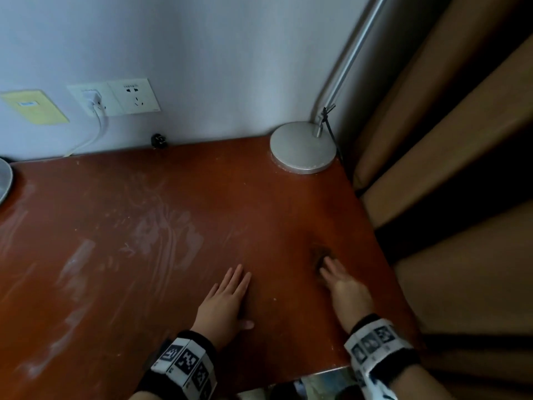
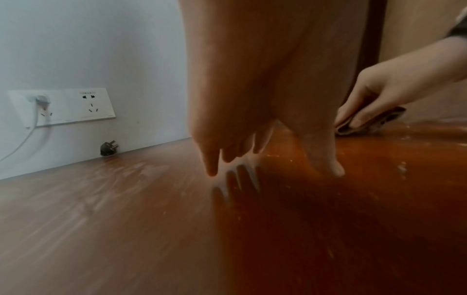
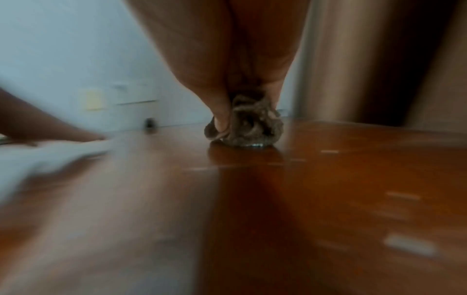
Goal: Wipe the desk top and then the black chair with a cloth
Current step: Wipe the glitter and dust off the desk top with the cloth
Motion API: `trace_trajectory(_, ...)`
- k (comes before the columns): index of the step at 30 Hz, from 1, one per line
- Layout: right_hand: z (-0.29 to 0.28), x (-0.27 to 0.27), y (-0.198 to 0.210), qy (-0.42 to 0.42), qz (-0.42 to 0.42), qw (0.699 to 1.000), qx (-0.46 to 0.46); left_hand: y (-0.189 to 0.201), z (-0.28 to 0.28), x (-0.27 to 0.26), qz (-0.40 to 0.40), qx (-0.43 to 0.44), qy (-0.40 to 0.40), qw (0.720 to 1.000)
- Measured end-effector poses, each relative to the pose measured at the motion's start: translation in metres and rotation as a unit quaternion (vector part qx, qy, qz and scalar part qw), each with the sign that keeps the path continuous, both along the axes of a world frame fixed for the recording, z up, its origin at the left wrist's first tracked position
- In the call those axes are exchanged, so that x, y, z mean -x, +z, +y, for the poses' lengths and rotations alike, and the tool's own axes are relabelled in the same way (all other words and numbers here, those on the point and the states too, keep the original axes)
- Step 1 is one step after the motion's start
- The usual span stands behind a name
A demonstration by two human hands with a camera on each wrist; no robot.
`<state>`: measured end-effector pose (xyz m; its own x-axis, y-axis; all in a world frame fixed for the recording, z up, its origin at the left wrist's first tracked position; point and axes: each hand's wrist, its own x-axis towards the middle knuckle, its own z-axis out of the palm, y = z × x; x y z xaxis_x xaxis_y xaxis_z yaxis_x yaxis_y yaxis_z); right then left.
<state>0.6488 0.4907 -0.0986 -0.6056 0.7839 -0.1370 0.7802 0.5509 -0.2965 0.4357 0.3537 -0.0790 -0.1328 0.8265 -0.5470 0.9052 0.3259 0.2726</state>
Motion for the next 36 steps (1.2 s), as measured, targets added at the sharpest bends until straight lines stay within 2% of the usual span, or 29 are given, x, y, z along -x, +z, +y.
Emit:
trace_trajectory(3, 0.005, -0.031, 0.008, -0.114, -0.008, 0.992, 0.044, -0.003, -0.014, -0.005, 0.007, 0.003, -0.013, 1.0)
trace_trajectory(5, -0.018, -0.012, 0.01, -0.125, 0.022, 0.992, 0.005, -0.004, -0.02, -0.008, 0.005, -0.01, -0.006, 1.0)
trace_trajectory(7, -0.057, 0.026, 0.01, -0.041, 0.045, 0.997, 0.044, -0.002, -0.027, -0.009, -0.001, -0.03, 0.01, 0.999)
trace_trajectory(9, -0.113, 0.066, 0.002, 0.108, 0.056, 0.99, 0.07, -0.002, -0.036, -0.007, -0.005, -0.054, 0.026, 0.998)
trace_trajectory(10, -0.136, 0.079, -0.006, 0.155, 0.063, 0.984, 0.057, -0.002, -0.04, -0.006, -0.009, -0.061, 0.033, 0.998)
trace_trajectory(11, -0.149, 0.085, -0.007, 0.164, 0.086, 0.982, 0.047, -0.002, -0.045, -0.005, -0.012, -0.062, 0.037, 0.997)
trace_trajectory(12, -0.151, 0.081, -0.005, 0.141, 0.095, 0.984, 0.047, -0.002, -0.05, -0.004, -0.013, -0.056, 0.042, 0.997)
trace_trajectory(14, -0.128, 0.051, -0.003, 0.042, 0.102, 0.993, -0.033, 0.0, -0.059, -0.002, -0.016, -0.046, 0.048, 0.998)
trace_trajectory(16, -0.09, 0.002, 0.003, -0.071, 0.037, 0.997, -0.007, -0.001, -0.065, -0.004, -0.021, -0.054, 0.041, 0.997)
trace_trajectory(18, -0.057, -0.043, 0.013, -0.158, -0.011, 0.987, -0.009, -0.002, -0.069, -0.007, -0.023, -0.065, 0.03, 0.997)
trace_trajectory(20, -0.054, -0.058, 0.005, -0.176, -0.08, 0.981, -0.016, -0.003, -0.071, -0.012, -0.025, -0.071, 0.018, 0.997)
trace_trajectory(21, -0.057, -0.049, 0.001, -0.165, -0.068, 0.984, -0.02, -0.003, -0.071, -0.014, -0.027, -0.074, 0.012, 0.997)
trace_trajectory(22, -0.066, -0.033, 0.001, -0.131, -0.043, 0.99, 0.008, -0.004, -0.07, -0.017, -0.028, -0.076, 0.008, 0.997)
trace_trajectory(23, -0.074, -0.008, -0.006, -0.067, -0.009, 0.994, 0.089, -0.005, -0.068, -0.019, -0.03, -0.077, 0.004, 0.997)
trace_trajectory(24, -0.077, 0.01, -0.014, -0.033, 0.005, 0.981, 0.189, -0.006, -0.066, -0.021, -0.031, -0.077, -0.001, 0.997)
trace_trajectory(25, -0.084, 0.021, -0.015, 0.043, -0.009, 0.961, 0.272, -0.007, -0.063, -0.023, -0.031, -0.077, -0.007, 0.997)
trace_trajectory(26, -0.094, 0.021, -0.014, 0.06, 0.048, 0.949, 0.307, -0.008, -0.061, -0.025, -0.031, -0.078, -0.015, 0.996)
trace_trajectory(27, -0.102, 0.011, -0.014, 0.077, 0.079, 0.958, 0.263, -0.008, -0.058, -0.026, -0.031, -0.077, -0.021, 0.996)
trace_trajectory(28, -0.104, -0.005, -0.016, 0.074, -0.009, 0.986, 0.147, -0.008, -0.056, -0.028, -0.032, -0.073, -0.025, 0.996)
trace_trajectory(29, -0.112, -0.034, -0.029, 0.023, -0.004, 0.997, 0.072, -0.008, -0.054, -0.028, -0.034, -0.068, -0.027, 0.997)
trace_trajectory(30, -0.118, -0.058, -0.034, -0.029, 0.028, 0.998, 0.04, -0.008, -0.052, -0.029, -0.035, -0.061, -0.029, 0.997)
trace_trajectory(31, -0.122, -0.076, -0.023, -0.078, 0.095, 0.988, 0.088, -0.007, -0.052, -0.029, -0.037, -0.057, -0.03, 0.997)
trace_trajectory(32, -0.109, -0.098, -0.018, -0.112, 0.109, 0.987, 0.041, -0.007, -0.051, -0.029, -0.036, -0.055, -0.03, 0.997)
trace_trajectory(33, -0.088, -0.116, -0.019, -0.156, 0.083, 0.984, -0.028, -0.007, -0.051, -0.029, -0.034, -0.055, -0.031, 0.997)
trace_trajectory(34, -0.069, -0.126, -0.01, -0.219, 0.052, 0.973, -0.058, -0.007, -0.051, -0.03, -0.033, -0.053, -0.033, 0.998)
trace_trajectory(35, -0.059, -0.127, -0.001, -0.277, 0.06, 0.958, -0.033, -0.006, -0.05, -0.03, -0.032, -0.049, -0.034, 0.998)
trace_trajectory(36, -0.056, -0.12, 0.0, -0.279, 0.12, 0.952, -0.04, -0.006, -0.049, -0.03, -0.032, -0.045, -0.033, 0.998)
